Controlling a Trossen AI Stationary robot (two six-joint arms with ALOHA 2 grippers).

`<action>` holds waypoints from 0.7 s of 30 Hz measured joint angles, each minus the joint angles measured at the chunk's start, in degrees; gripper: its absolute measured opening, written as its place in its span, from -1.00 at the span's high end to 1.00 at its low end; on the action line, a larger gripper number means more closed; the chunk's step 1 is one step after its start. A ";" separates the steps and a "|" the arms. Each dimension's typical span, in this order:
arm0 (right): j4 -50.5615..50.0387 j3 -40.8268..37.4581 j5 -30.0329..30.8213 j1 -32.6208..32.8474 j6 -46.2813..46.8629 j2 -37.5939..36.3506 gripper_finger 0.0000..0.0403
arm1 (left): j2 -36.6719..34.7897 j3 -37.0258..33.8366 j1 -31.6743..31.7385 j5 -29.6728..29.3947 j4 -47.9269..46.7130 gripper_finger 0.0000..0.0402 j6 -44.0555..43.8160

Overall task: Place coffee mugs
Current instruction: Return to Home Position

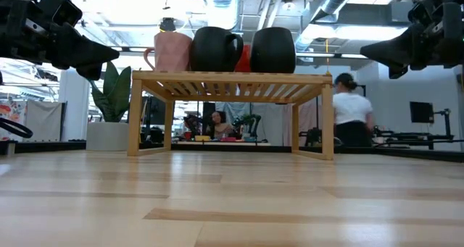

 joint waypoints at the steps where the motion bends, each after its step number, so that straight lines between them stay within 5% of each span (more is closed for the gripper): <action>1: -0.06 0.00 -0.02 0.00 0.00 0.00 0.80 | 0.05 0.00 0.00 0.00 0.00 1.00 0.00; 21: -0.45 0.00 -0.02 0.00 0.00 0.00 0.80 | 0.15 0.00 0.00 0.00 0.02 1.00 0.00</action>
